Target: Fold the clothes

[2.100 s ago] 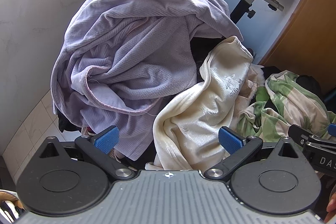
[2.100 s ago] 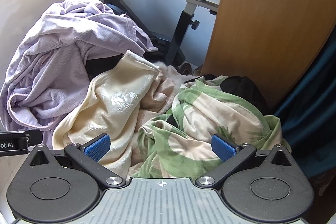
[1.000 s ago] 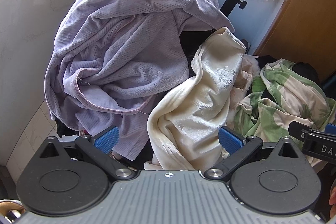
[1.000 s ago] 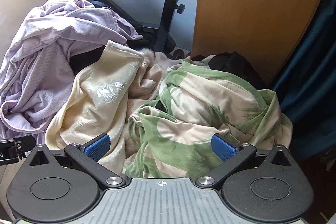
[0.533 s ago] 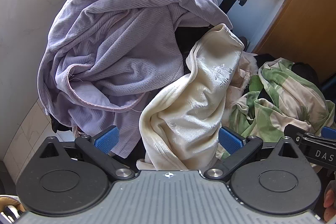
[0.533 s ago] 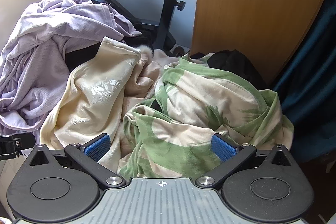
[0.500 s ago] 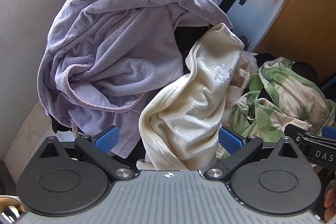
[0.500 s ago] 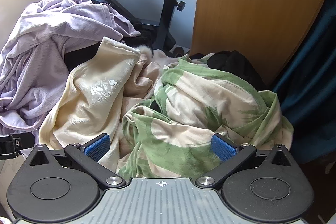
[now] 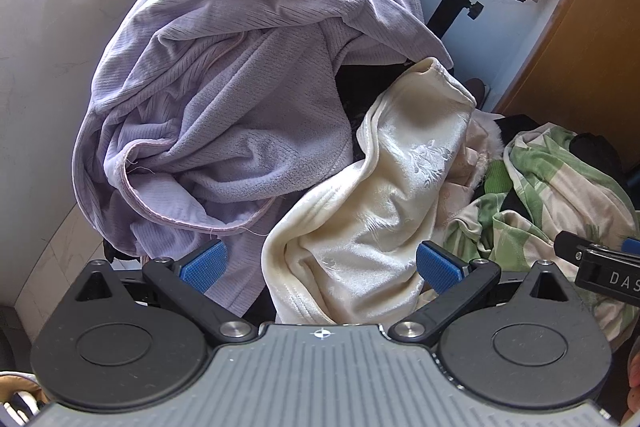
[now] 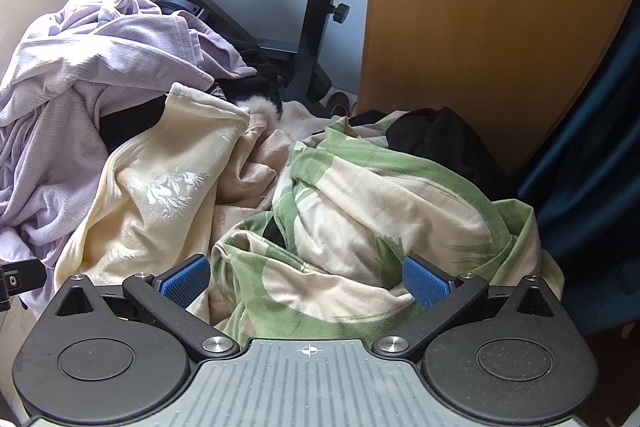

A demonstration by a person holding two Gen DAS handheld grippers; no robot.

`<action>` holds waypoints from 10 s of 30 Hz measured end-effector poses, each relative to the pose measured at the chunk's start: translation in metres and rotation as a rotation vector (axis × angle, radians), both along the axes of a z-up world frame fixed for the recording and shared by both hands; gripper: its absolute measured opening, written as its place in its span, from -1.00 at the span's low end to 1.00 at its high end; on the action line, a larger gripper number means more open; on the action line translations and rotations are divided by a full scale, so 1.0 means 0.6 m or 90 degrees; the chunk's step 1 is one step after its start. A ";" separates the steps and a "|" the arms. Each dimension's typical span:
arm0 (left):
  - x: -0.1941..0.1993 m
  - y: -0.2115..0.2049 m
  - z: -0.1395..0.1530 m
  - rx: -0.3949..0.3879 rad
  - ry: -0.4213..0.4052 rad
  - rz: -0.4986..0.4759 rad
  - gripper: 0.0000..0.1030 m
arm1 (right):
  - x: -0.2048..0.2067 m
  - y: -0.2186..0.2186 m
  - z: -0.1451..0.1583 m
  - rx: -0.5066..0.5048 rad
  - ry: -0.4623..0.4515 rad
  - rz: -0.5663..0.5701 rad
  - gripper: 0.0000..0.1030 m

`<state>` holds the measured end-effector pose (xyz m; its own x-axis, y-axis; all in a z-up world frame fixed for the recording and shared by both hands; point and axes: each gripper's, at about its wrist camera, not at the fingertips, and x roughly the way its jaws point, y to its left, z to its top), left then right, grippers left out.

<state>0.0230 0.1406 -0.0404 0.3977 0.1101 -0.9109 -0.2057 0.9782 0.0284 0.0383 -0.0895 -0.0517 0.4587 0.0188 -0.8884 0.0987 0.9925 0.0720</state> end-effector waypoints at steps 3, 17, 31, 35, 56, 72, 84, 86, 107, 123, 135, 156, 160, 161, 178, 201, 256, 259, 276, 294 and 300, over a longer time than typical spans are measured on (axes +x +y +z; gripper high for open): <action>0.004 0.009 -0.006 0.005 0.004 0.021 0.99 | 0.008 -0.003 -0.009 0.006 0.009 0.004 0.99; 0.018 0.051 -0.080 0.010 0.025 0.030 0.99 | 0.000 0.001 -0.075 -0.006 0.080 -0.012 0.99; 0.102 0.089 -0.181 -0.040 0.034 -0.067 0.99 | 0.019 0.013 -0.150 -0.107 0.098 -0.099 0.99; 0.114 0.099 -0.204 -0.058 0.044 -0.080 1.00 | 0.020 0.020 -0.155 -0.120 0.097 -0.110 0.99; 0.123 0.095 -0.224 -0.070 0.070 -0.088 1.00 | 0.029 0.039 -0.170 -0.150 0.078 -0.128 0.99; 0.108 0.088 -0.222 -0.069 0.061 -0.089 1.00 | 0.027 0.042 -0.166 -0.153 0.072 -0.123 0.99; 0.093 0.081 -0.223 -0.069 0.058 -0.083 1.00 | 0.035 0.032 -0.168 -0.146 0.070 -0.118 0.99; 0.091 0.080 -0.223 -0.070 0.057 -0.083 1.00 | 0.039 0.031 -0.168 -0.145 0.073 -0.117 0.99; 0.045 0.069 -0.217 -0.082 0.051 -0.081 1.00 | 0.043 0.030 -0.175 -0.130 0.077 -0.107 0.99; -0.042 0.108 -0.156 -0.089 -0.011 -0.108 0.99 | 0.007 -0.004 -0.121 -0.048 0.048 -0.093 0.99; 0.065 -0.051 -0.107 -0.074 -0.033 -0.150 0.99 | -0.051 -0.109 -0.032 0.013 -0.036 -0.136 0.99; 0.007 -0.152 -0.107 -0.176 -0.041 -0.219 0.99 | -0.108 -0.222 -0.109 -0.004 0.021 -0.188 0.76; 0.024 -0.175 -0.127 -0.206 -0.024 -0.234 0.97 | -0.114 -0.210 -0.115 -0.015 0.028 -0.159 0.73; 0.031 -0.180 -0.133 -0.214 -0.018 -0.232 0.92 | -0.116 -0.210 -0.114 -0.020 0.028 -0.160 0.73; 0.060 -0.204 -0.160 -0.282 0.029 -0.220 -0.14 | -0.130 -0.239 -0.124 0.014 0.029 -0.184 0.42; 0.048 -0.170 -0.084 -0.258 -0.029 -0.264 -0.35 | -0.130 -0.235 -0.086 0.030 -0.037 -0.176 -0.83; -0.014 0.067 0.241 -0.249 -0.496 -0.082 -0.88 | -0.051 -0.140 0.144 0.313 -0.341 0.055 -0.82; -0.009 0.077 0.265 -0.208 -0.521 -0.091 -0.88 | -0.045 -0.116 0.143 0.277 -0.314 0.069 -0.30; 0.036 0.210 0.046 -0.153 -0.240 0.160 -0.87 | -0.099 -0.195 -0.064 0.122 -0.130 -0.155 0.03; 0.074 0.172 0.022 -0.102 -0.154 0.106 0.01 | -0.090 -0.171 -0.074 0.082 -0.155 -0.181 -0.62; 0.071 0.127 0.081 -0.111 -0.202 0.022 0.28 | -0.101 -0.167 -0.085 0.088 -0.137 -0.153 -0.60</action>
<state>0.0655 0.2166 0.0083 0.6628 -0.0184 -0.7486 -0.2101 0.9550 -0.2094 -0.0223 -0.1897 -0.1028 0.6409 0.0014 -0.7676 0.2957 0.9224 0.2485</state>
